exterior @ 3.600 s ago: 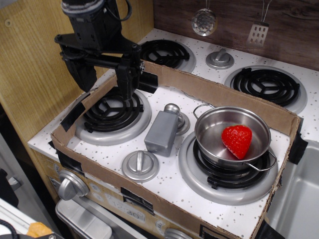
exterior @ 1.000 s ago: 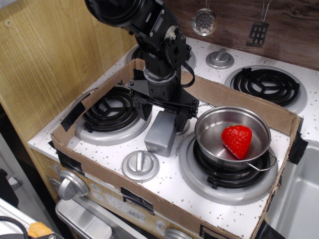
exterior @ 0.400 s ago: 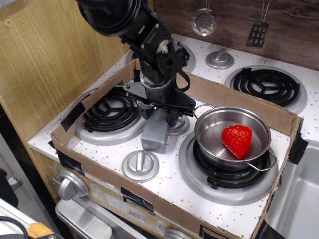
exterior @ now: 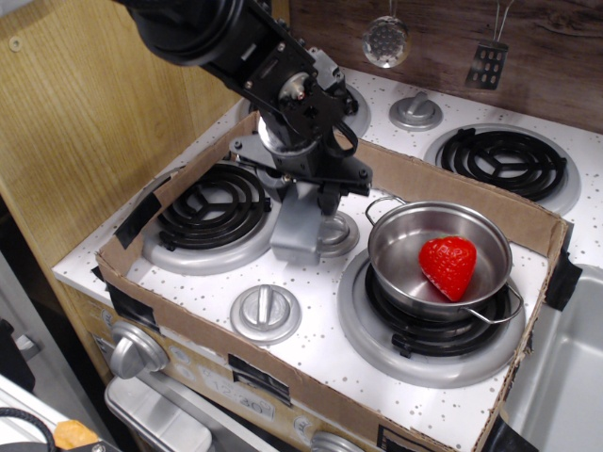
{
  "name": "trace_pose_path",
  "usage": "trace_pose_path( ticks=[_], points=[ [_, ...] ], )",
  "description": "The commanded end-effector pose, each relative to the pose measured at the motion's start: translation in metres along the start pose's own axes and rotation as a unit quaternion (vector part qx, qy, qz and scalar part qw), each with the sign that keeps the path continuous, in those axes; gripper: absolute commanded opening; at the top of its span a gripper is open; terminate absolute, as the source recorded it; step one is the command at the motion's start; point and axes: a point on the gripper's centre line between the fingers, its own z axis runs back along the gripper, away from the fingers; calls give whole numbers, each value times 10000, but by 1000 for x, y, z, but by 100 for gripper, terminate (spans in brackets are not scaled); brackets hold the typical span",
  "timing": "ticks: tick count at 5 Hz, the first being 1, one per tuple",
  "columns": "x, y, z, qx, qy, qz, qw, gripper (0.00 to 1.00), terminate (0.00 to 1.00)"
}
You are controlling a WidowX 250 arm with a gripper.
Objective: Right pepper shaker
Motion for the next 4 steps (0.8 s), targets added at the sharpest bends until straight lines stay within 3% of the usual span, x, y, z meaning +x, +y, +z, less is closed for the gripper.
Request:
trace_pose_path(
  ticks=[1, 4],
  points=[
    [26, 3, 11, -80, -1175, 135, 9930, 0, 0],
    [46, 9, -1, -130, -2229, 218, 9745, 0, 0]
  ],
)
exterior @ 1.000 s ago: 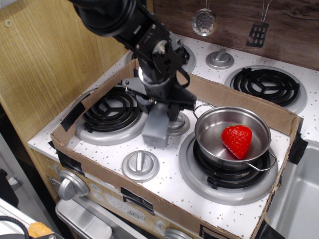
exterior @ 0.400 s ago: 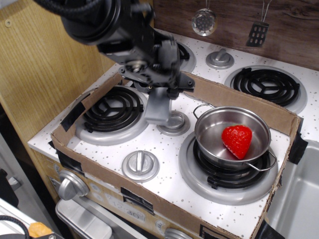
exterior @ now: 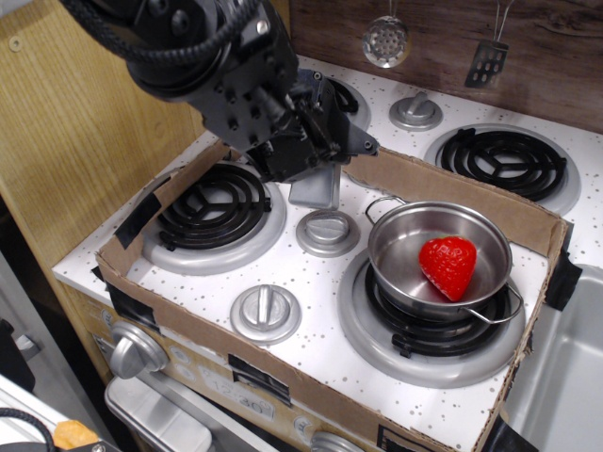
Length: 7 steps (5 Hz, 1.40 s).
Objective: Right pepper shaker
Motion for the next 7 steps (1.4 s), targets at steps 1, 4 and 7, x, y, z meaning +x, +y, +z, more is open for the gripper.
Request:
trace_pose_path(
  ticks=[1, 4, 7],
  points=[
    [13, 11, -9, 90, -1102, -47, 9939, 0, 0],
    [21, 17, -21, 393, -2231, 221, 9737, 0, 0],
    [8, 8, -16, 296, -2257, 330, 9732, 100, 0]
  ],
)
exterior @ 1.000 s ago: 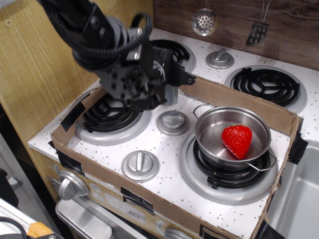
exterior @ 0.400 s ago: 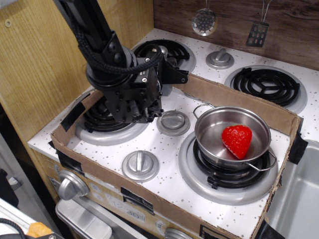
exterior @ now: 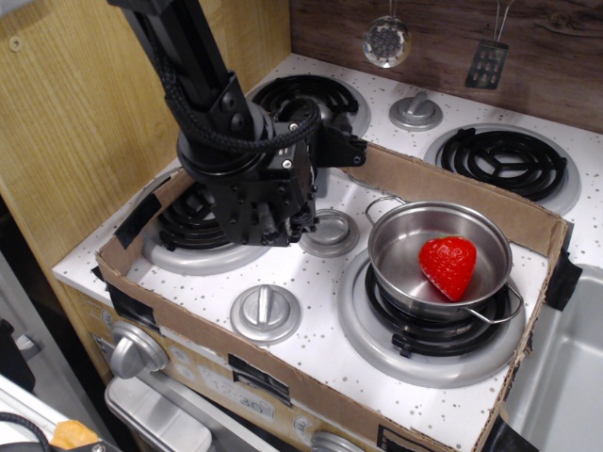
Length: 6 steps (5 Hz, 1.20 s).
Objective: Right pepper shaker
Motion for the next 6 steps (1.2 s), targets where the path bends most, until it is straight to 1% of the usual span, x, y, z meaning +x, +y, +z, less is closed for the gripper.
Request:
trace_pose_path(
  ticks=[1, 2, 3, 4, 5, 6],
  points=[
    [16, -4, 14, -53, -253, 26, 9997, 100, 0],
    [37, 0, 19, -38, -325, -190, 9993, 100, 0],
    [55, 1, 29, -27, -392, -336, 9987, 100, 0],
    [81, 2, 37, 49, -481, -525, 9974, 100, 0],
    [101, 3, 39, 31, -267, -593, 9979, 100, 0],
    [114, 5, 36, -77, 43, -615, 9981, 100, 0]
  ],
)
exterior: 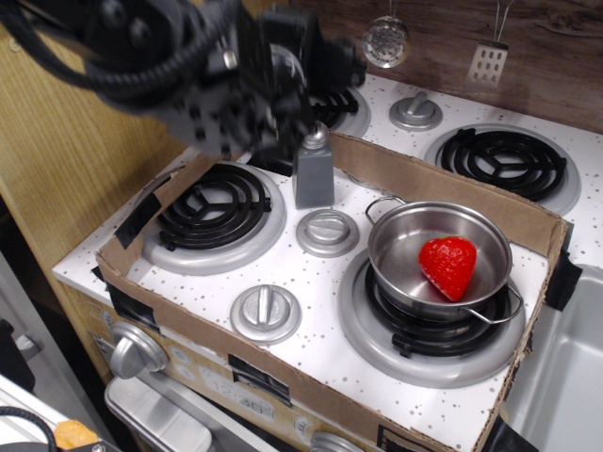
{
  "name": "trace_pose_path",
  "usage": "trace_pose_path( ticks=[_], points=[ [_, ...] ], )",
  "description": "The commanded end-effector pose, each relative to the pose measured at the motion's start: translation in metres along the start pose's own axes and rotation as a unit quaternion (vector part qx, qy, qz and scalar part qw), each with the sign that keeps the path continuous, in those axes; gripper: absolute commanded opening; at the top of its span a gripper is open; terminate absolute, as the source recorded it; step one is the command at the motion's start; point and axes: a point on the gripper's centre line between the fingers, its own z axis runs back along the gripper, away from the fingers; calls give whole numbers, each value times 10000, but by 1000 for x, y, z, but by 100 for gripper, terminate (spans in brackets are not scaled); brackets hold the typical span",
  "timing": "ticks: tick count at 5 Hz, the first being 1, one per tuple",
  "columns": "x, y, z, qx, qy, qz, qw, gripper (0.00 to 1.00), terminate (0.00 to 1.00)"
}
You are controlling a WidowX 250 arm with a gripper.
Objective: Right pepper shaker
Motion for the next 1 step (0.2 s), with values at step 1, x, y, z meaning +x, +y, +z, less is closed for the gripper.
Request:
trace_pose_path(
  ticks=[1],
  points=[
    [29, 8, -1, -489, 442, 146, 9977, 100, 100]
  ],
)
